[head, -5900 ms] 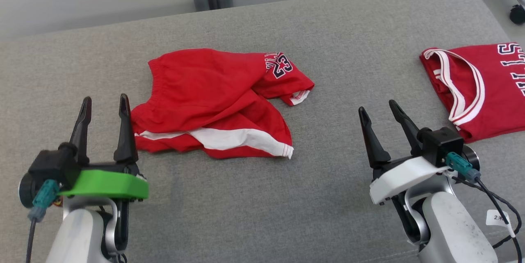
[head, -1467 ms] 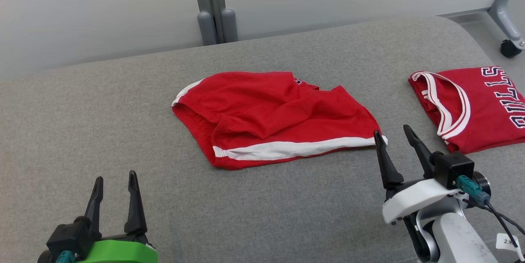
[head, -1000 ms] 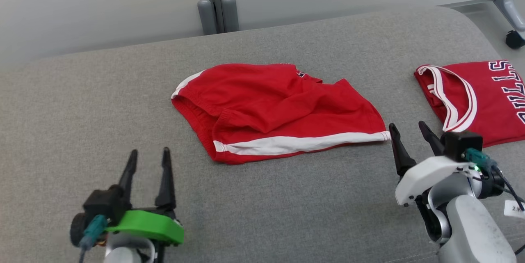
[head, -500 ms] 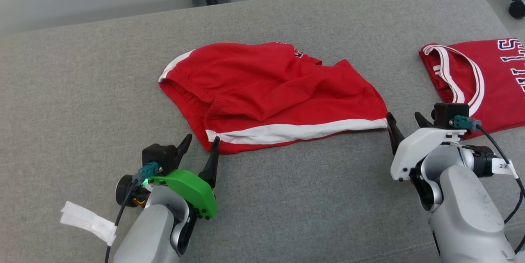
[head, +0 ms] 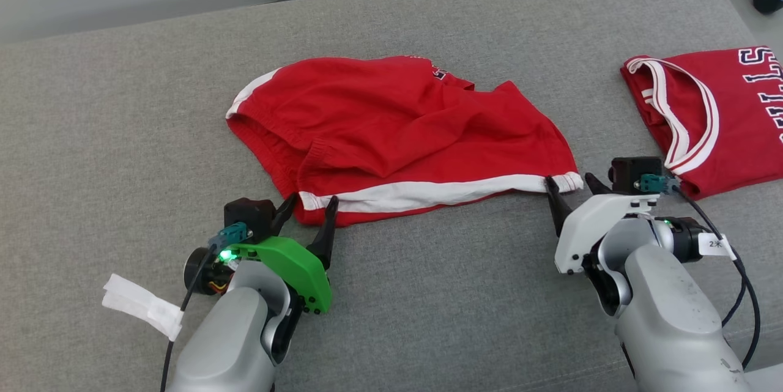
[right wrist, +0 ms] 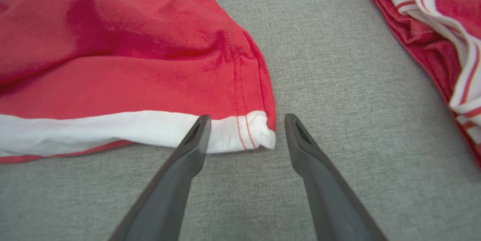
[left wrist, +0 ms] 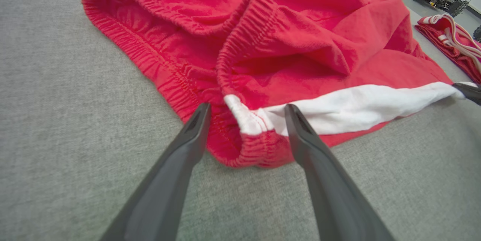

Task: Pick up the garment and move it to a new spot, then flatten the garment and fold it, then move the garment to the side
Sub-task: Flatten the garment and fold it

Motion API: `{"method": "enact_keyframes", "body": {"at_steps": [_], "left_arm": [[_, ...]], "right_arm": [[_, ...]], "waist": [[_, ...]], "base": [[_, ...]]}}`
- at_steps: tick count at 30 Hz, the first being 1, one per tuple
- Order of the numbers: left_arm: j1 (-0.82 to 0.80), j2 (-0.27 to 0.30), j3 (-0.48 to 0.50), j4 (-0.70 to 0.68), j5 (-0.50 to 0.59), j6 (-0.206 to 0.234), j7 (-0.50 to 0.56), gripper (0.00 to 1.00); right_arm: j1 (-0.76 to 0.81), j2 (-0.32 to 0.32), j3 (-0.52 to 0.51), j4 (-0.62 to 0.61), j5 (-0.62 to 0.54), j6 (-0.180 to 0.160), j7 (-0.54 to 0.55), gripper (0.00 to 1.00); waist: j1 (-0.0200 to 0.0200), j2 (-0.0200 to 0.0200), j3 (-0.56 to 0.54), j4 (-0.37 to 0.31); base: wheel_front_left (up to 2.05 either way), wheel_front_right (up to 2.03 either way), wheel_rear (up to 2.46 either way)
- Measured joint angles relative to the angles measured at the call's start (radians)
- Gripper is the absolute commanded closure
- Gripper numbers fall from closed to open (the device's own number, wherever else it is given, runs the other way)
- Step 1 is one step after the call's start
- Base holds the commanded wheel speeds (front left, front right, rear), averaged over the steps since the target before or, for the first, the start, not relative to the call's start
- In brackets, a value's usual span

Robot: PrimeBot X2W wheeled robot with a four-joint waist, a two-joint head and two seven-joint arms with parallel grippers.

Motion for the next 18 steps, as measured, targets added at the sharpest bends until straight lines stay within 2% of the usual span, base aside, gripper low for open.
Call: {"method": "enact_keyframes", "body": {"at_steps": [5, 8, 9, 10, 11, 12, 18], "left_arm": [[-0.014, 0.000, -0.025, 0.026, -0.017, -0.001, 0.002, 0.00], [-0.024, 0.000, -0.038, 0.037, -0.035, -0.002, 0.000, 0.00], [-0.027, 0.000, -0.042, 0.038, -0.037, -0.002, -0.006, 0.13], [-0.030, 0.000, -0.044, 0.040, -0.041, -0.002, -0.010, 0.55], [-0.035, 0.000, -0.047, 0.043, -0.043, -0.002, -0.018, 0.83], [-0.039, 0.000, -0.049, 0.045, -0.043, -0.002, -0.020, 1.00], [-0.046, 0.000, -0.052, 0.037, -0.065, -0.002, -0.059, 1.00]], "right_arm": [[-0.021, 0.002, 0.029, 0.038, 0.019, 0.000, -0.009, 0.00], [-0.035, 0.002, 0.041, 0.059, 0.028, 0.000, -0.016, 0.43], [-0.038, 0.002, 0.044, 0.064, 0.029, 0.000, -0.017, 0.57], [-0.041, 0.002, 0.047, 0.071, 0.030, 0.000, -0.021, 0.76], [-0.046, 0.002, 0.049, 0.076, 0.034, 0.000, -0.025, 0.89], [-0.050, 0.002, 0.050, 0.080, 0.036, 0.000, -0.027, 1.00], [-0.055, 0.002, 0.053, 0.087, 0.061, 0.000, -0.070, 1.00]], "waist": [[0.0000, 0.0000, 0.004, 0.000], [0.0000, 0.0000, 0.011, 0.001], [0.0000, 0.0000, 0.012, 0.001], [0.0000, 0.0000, 0.014, 0.002], [0.0000, 0.0000, 0.015, 0.002], [0.0000, 0.0000, 0.016, 0.003], [0.0000, 0.0000, 0.007, 0.010]], "base": [[0.00, 0.00, 0.00], [0.00, 0.00, 0.00], [0.00, 0.00, 0.00], [0.00, 0.00, 0.00], [0.00, 0.00, 0.00], [0.00, 0.00, 0.00], [0.00, 0.00, 0.00]]}}
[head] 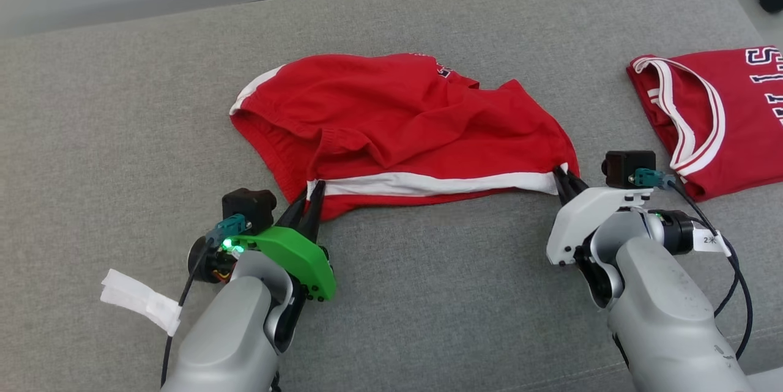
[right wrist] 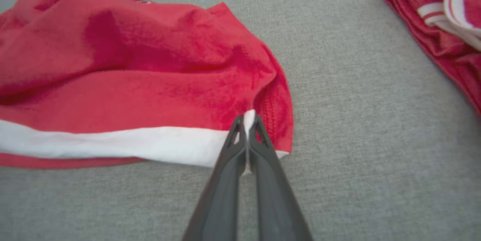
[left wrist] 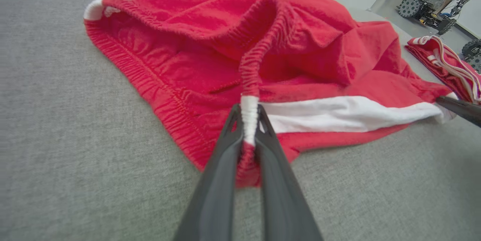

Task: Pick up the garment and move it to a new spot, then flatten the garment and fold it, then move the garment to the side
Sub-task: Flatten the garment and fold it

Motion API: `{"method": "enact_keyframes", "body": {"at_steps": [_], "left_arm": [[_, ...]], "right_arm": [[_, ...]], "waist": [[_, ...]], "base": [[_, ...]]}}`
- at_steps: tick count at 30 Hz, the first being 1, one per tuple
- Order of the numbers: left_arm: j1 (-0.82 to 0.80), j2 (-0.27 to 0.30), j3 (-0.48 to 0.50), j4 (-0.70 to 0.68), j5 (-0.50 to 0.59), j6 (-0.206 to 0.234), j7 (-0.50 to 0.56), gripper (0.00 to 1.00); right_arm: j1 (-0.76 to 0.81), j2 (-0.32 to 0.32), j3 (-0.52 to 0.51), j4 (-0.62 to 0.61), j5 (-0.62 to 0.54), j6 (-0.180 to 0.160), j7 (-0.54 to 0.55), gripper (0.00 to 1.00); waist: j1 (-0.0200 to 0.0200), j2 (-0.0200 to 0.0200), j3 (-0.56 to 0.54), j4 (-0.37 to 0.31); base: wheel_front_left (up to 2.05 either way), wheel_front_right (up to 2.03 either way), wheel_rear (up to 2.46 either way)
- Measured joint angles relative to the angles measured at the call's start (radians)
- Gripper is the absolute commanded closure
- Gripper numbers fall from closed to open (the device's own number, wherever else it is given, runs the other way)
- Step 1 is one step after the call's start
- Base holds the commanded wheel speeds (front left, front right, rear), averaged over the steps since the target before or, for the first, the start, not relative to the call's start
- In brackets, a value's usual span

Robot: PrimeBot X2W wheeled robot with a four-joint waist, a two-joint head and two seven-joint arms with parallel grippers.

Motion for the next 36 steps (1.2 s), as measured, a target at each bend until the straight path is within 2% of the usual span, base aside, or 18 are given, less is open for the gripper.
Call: {"method": "enact_keyframes", "body": {"at_steps": [5, 9, 13, 19, 24, 29, 36], "left_arm": [[0.002, 0.007, 0.003, -0.091, -0.023, 0.000, -0.021, 1.00], [0.003, 0.040, 0.023, -0.210, -0.046, 0.000, -0.029, 1.00], [0.000, 0.058, 0.056, -0.333, -0.084, 0.000, -0.022, 1.00], [-0.038, 0.065, 0.114, -0.504, -0.188, 0.006, 0.079, 1.00], [-0.088, 0.069, 0.140, -0.616, -0.248, 0.038, 0.181, 1.00], [-0.143, 0.075, 0.149, -0.642, -0.266, 0.072, 0.249, 1.00], [-0.315, 0.086, 0.179, -0.532, -0.263, 0.105, 0.284, 1.00]], "right_arm": [[0.007, -0.006, 0.002, -0.084, 0.069, 0.000, -0.037, 1.00], [0.024, -0.041, -0.002, -0.232, 0.123, 0.000, -0.050, 1.00], [0.040, -0.073, -0.015, -0.418, 0.159, 0.000, -0.017, 1.00], [0.045, -0.096, -0.031, -0.681, 0.191, 0.000, 0.072, 1.00], [-0.020, -0.115, -0.036, -0.812, 0.194, -0.001, 0.154, 1.00], [-0.105, -0.124, -0.019, -0.818, 0.191, -0.001, 0.219, 1.00], [-0.332, -0.097, 0.021, -0.615, 0.214, -0.001, 0.248, 1.00]], "waist": [[0.0000, 0.0000, -0.029, 0.007], [0.0000, 0.0000, -0.061, 0.012], [0.0000, 0.0000, -0.091, 0.013], [0.0000, 0.0000, -0.107, 0.006], [0.0000, 0.0000, -0.081, 0.000], [0.0000, 0.0000, -0.034, -0.002], [0.0000, 0.0000, 0.080, -0.009]], "base": [[0.00, 0.00, 0.00], [0.00, 0.00, 0.00], [0.00, 0.00, 0.00], [0.00, 0.00, 0.00], [0.00, 0.00, 0.00], [0.00, 0.00, 0.00], [0.00, 0.00, 0.00]]}}
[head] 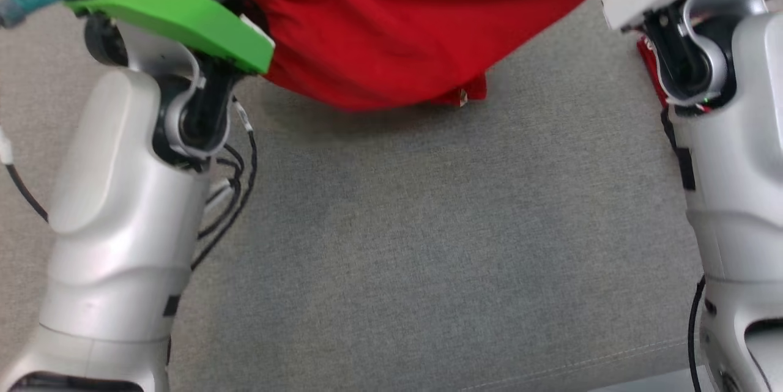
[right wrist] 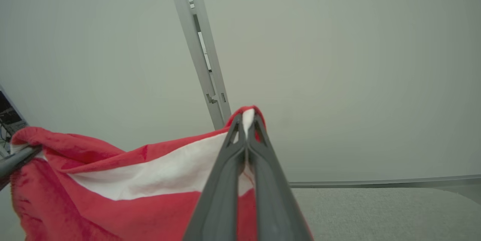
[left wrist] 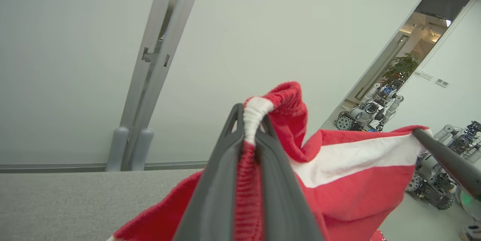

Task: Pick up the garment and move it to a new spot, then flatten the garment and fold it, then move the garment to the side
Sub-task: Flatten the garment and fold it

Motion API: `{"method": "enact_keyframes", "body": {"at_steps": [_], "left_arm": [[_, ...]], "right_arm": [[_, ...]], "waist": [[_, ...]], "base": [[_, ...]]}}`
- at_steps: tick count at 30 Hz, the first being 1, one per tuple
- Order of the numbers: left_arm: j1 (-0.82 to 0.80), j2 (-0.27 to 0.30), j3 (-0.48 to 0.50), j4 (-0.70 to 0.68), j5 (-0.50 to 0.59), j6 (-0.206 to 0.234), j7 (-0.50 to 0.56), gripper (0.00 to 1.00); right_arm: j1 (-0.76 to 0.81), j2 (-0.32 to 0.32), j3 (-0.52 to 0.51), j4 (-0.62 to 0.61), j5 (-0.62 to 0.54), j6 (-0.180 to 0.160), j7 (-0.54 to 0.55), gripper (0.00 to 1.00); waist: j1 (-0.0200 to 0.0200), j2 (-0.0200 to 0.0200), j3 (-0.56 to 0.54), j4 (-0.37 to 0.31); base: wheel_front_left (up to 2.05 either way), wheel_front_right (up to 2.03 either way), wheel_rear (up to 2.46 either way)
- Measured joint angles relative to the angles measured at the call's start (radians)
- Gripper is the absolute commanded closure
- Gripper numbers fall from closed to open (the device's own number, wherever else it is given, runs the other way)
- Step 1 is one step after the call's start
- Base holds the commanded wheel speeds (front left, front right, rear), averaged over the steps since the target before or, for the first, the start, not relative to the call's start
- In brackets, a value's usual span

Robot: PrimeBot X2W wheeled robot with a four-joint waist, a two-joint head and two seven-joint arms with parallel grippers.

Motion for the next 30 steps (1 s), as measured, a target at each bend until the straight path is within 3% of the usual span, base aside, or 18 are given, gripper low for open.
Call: {"method": "enact_keyframes", "body": {"at_steps": [4, 8, 12, 16, 20, 24, 30], "left_arm": [[-0.140, 0.013, 0.036, 0.099, 0.018, 0.015, -0.034, 1.00], [-0.293, 0.022, 0.062, 0.162, 0.054, 0.019, -0.115, 1.00], [-0.395, 0.016, 0.083, 0.180, 0.074, -0.013, -0.221, 1.00], [-0.437, 0.010, 0.124, 0.179, 0.078, -0.038, -0.298, 1.00], [-0.382, -0.014, 0.109, 0.200, 0.075, -0.076, -0.312, 1.00], [-0.226, -0.033, 0.071, 0.239, 0.059, -0.093, -0.313, 1.00], [0.025, -0.017, -0.059, 0.225, -0.001, -0.105, -0.292, 1.00]], "right_arm": [[-0.185, 0.035, 0.017, 0.145, 0.000, 0.000, -0.062, 1.00], [-0.370, 0.053, 0.011, 0.246, -0.033, 0.000, -0.216, 1.00], [-0.497, 0.069, 0.002, 0.298, -0.078, 0.000, -0.402, 1.00], [-0.548, 0.068, -0.008, 0.304, -0.122, 0.001, -0.464, 1.00], [-0.497, 0.033, 0.033, 0.305, -0.136, 0.001, -0.471, 1.00], [-0.325, -0.014, 0.141, 0.327, -0.095, 0.000, -0.463, 1.00], [-0.024, -0.123, 0.271, 0.273, 0.049, 0.001, -0.326, 1.00]], "waist": [[0.0000, 0.0000, 0.078, -0.008], [0.0001, 0.0000, 0.152, -0.021], [0.0002, 0.0000, 0.212, -0.035], [0.0002, 0.0000, 0.251, -0.047], [0.0002, 0.0000, 0.266, -0.038], [0.0001, 0.0000, 0.262, -0.013], [0.0000, 0.0000, 0.204, 0.018]], "base": [[0.00, 0.00, 0.00], [0.00, 0.00, 0.00], [0.00, 0.00, 0.00], [0.00, 0.00, 0.00], [0.00, 0.00, 0.00], [0.00, 0.00, 0.00], [0.00, 0.00, 0.00]]}}
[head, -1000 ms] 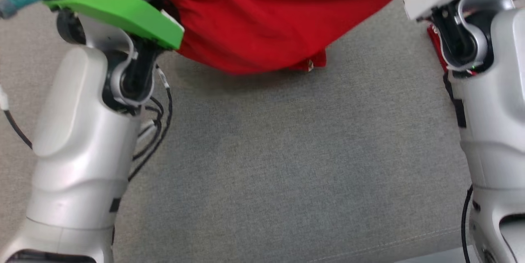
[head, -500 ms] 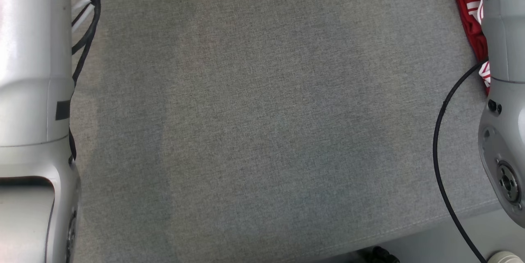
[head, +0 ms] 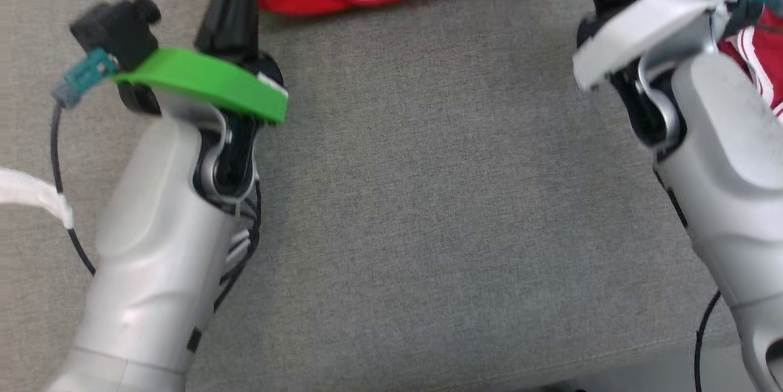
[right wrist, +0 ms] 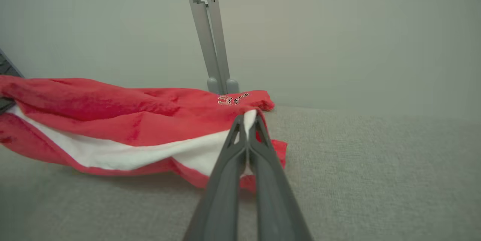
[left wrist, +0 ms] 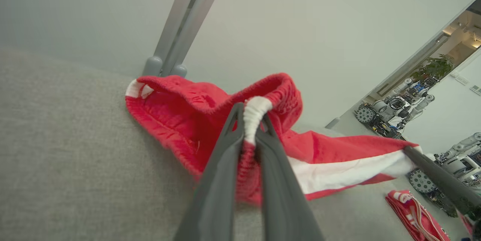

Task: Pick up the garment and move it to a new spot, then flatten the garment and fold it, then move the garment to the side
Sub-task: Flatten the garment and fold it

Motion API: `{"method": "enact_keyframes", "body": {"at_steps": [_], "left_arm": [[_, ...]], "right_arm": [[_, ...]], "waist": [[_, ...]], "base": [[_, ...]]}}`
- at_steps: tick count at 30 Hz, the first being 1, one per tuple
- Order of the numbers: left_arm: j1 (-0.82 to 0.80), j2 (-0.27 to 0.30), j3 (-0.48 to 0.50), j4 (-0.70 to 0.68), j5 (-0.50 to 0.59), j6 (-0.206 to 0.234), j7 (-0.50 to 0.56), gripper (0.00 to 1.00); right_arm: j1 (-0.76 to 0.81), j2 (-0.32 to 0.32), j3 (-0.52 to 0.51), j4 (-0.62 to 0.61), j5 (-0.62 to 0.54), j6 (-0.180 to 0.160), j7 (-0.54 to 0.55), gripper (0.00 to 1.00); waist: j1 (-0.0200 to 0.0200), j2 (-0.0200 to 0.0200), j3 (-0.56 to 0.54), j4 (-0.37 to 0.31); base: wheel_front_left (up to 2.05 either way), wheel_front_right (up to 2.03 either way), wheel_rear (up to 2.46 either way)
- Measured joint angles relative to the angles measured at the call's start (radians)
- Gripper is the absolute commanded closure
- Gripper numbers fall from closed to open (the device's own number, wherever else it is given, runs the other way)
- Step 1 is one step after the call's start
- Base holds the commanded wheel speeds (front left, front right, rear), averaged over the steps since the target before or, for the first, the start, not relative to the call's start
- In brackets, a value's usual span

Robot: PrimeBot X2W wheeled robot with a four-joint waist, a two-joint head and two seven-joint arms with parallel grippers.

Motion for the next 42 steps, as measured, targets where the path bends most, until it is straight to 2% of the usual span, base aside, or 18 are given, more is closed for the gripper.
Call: {"method": "enact_keyframes", "body": {"at_steps": [6, 10, 13, 17, 21, 24, 31, 36, 42], "left_arm": [[0.226, 0.048, -0.029, -0.060, -0.159, 0.000, 0.092, 1.00], [0.355, 0.059, -0.010, -0.100, -0.267, 0.000, 0.152, 1.00], [0.447, 0.064, -0.021, -0.133, -0.307, 0.000, 0.204, 1.00], [0.561, 0.073, -0.044, -0.191, -0.329, 0.011, 0.231, 1.00], [0.664, 0.103, -0.079, -0.265, -0.305, 0.015, 0.235, 1.00], [0.729, 0.144, -0.105, -0.311, -0.264, 0.040, 0.235, 1.00], [0.867, 0.215, -0.107, -0.425, -0.230, 0.156, 0.257, 1.00], [0.913, 0.223, -0.099, -0.507, -0.251, 0.182, 0.268, 1.00], [0.873, 0.175, -0.125, -0.541, -0.253, 0.180, 0.280, 1.00]], "right_arm": [[0.272, -0.056, -0.058, -0.160, 0.098, 0.000, 0.149, 1.00], [0.456, -0.069, -0.096, -0.272, 0.123, 0.000, 0.360, 1.00], [0.565, -0.075, -0.140, -0.358, 0.105, 0.000, 0.491, 1.00], [0.699, -0.040, -0.209, -0.472, 0.069, 0.000, 0.625, 1.00], [0.828, 0.004, -0.272, -0.570, 0.043, 0.000, 0.744, 1.00], [0.922, 0.039, -0.318, -0.641, 0.029, 0.000, 0.830, 1.00], [1.086, 0.098, -0.367, -0.799, 0.002, 0.000, 1.044, 1.00], [1.109, 0.106, -0.390, -0.887, -0.030, 0.000, 1.089, 1.00], [0.957, 0.061, -0.398, -0.871, -0.110, 0.000, 0.997, 1.00]], "waist": [[-0.0001, 0.0000, -0.083, 0.021], [-0.0001, 0.0000, -0.145, 0.030], [-0.0001, 0.0000, -0.192, 0.034], [-0.0001, 0.0000, -0.254, 0.039], [-0.0001, 0.0000, -0.313, 0.043], [-0.0001, 0.0000, -0.349, 0.047], [-0.0001, 0.0000, -0.385, 0.055], [-0.0002, 0.0000, -0.375, 0.059], [-0.0001, 0.0000, -0.359, 0.075]], "base": [[0.00, 0.00, 0.00], [0.00, 0.00, 0.00], [0.00, 0.00, 0.00], [0.00, 0.00, 0.00], [0.00, 0.00, 0.00], [0.00, 0.00, 0.00], [0.00, 0.00, 0.00], [0.00, 0.00, 0.00], [0.00, 0.00, 0.00]]}}
